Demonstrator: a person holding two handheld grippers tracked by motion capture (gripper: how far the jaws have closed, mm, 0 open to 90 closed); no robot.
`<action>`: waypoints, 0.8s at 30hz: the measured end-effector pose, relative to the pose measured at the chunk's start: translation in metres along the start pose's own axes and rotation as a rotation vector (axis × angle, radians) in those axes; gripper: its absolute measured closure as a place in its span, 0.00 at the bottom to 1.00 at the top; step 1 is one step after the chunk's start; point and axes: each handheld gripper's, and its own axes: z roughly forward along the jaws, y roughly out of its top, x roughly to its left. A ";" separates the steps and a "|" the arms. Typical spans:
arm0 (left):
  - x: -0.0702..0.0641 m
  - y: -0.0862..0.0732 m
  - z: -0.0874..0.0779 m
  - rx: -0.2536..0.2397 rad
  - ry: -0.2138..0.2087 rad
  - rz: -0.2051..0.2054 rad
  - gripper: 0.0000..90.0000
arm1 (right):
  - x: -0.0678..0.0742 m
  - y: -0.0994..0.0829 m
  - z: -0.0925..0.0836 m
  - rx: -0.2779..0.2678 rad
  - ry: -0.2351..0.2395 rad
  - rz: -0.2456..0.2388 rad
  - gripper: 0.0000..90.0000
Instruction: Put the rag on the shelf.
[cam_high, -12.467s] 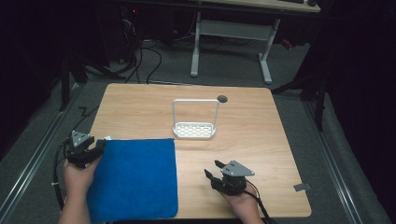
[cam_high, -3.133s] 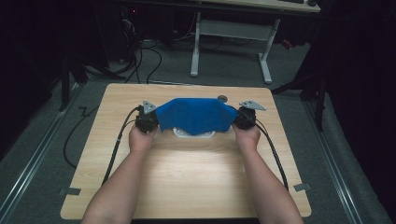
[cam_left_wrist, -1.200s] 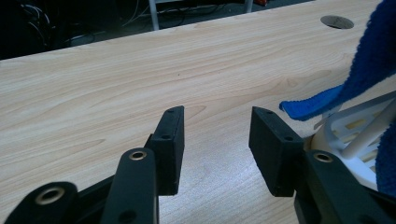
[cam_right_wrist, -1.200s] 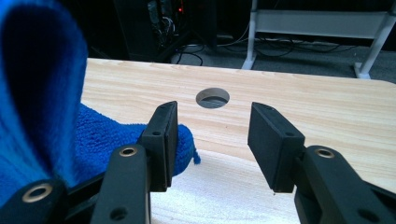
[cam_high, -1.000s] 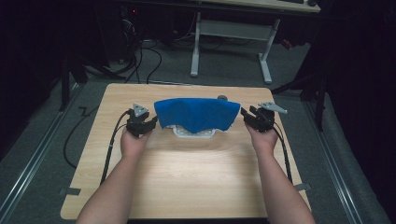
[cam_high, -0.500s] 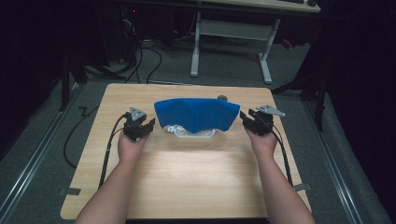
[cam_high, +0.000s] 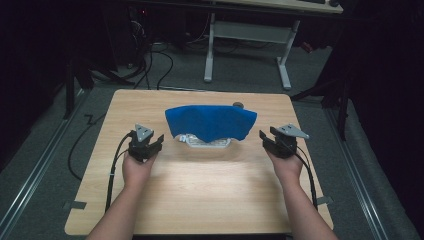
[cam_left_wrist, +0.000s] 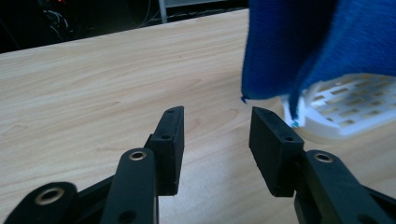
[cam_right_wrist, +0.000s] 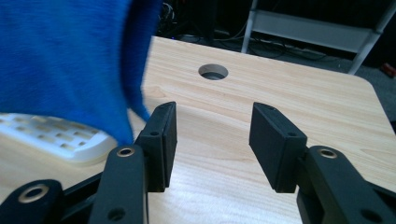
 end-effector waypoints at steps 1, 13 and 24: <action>-0.001 -0.001 -0.002 0.004 -0.002 0.006 0.62 | 0.001 0.000 -0.003 -0.011 0.005 -0.003 0.58; -0.015 -0.019 -0.037 0.011 -0.088 -0.002 0.59 | 0.024 -0.006 -0.044 -0.031 0.026 -0.052 0.54; -0.059 -0.056 -0.079 0.030 -0.215 0.048 0.54 | 0.052 -0.037 -0.082 -0.056 0.011 -0.064 0.57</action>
